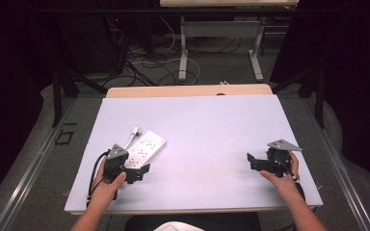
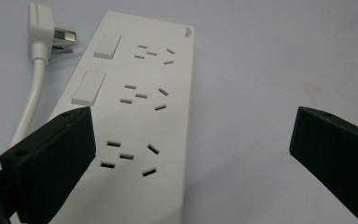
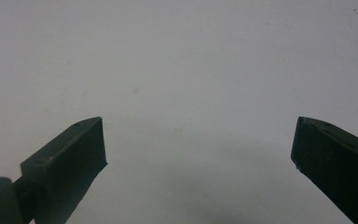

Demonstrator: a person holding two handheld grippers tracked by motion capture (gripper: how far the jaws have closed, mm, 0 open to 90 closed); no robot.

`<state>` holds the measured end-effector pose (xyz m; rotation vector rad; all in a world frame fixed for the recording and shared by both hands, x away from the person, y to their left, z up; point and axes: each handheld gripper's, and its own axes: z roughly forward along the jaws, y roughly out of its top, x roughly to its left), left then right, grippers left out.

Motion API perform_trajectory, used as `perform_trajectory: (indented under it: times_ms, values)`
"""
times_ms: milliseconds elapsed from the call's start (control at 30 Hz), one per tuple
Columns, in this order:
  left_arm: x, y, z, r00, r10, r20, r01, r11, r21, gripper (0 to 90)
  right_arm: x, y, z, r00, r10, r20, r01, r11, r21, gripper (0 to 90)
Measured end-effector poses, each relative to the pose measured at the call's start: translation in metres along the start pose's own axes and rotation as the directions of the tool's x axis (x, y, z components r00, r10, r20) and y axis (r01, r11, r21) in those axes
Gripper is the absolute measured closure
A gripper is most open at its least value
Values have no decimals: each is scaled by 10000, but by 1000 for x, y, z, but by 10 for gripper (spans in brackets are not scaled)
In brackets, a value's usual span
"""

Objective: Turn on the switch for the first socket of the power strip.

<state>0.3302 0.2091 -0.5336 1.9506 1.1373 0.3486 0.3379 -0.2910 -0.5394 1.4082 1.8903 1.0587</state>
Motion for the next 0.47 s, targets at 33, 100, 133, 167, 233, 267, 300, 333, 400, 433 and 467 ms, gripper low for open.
perform_trajectory:
  times_ms: [33,100,133,167,233,267,300,333,400,433,467]
  values:
    - [0,0,0,10000,3,1,-3,10000,0,1,0,0,0,10000,45,-3,-45,10000,7,22]
    - [0,0,0,10000,0,1,0,10000,-1,1,0,0,0,10000,-8,4,8,10000,-6,23]
    - [-1,0,0,10000,-72,28,72,10000,-25,1,0,0,0,10000,20,6,-20,10000,3,23]
    - [-1,0,0,10000,-29,-12,29,10000,-41,1,0,0,0,10000,25,11,-25,10000,4,23]
    - [0,0,-1,10000,-1,-27,1,9999,-103,1,1,0,0,10000,18,12,-18,10000,-3,23]
    - [0,0,-1,10000,26,-25,-26,9999,-99,1,1,0,-1,10000,14,43,-14,10000,24,23]
    - [0,1,-2,10000,18,-49,-19,10000,-79,1,1,0,-1,10000,66,6,-66,10000,13,23]
    - [0,1,-1,10000,-22,-27,22,10000,-86,1,0,0,-1,10000,16,9,-16,10000,2,23]
    - [0,0,-1,10000,5,-41,-6,9999,-155,1,0,0,-1,10000,43,14,-43,10000,11,23]
    - [0,0,-1,10000,-5,-49,4,9999,-133,1,0,0,-1,10000,61,17,-61,10000,6,23]
    - [0,0,-1,10000,-5,-49,4,9999,-133,1,0,0,-1,10000,47,52,-48,10000,36,23]
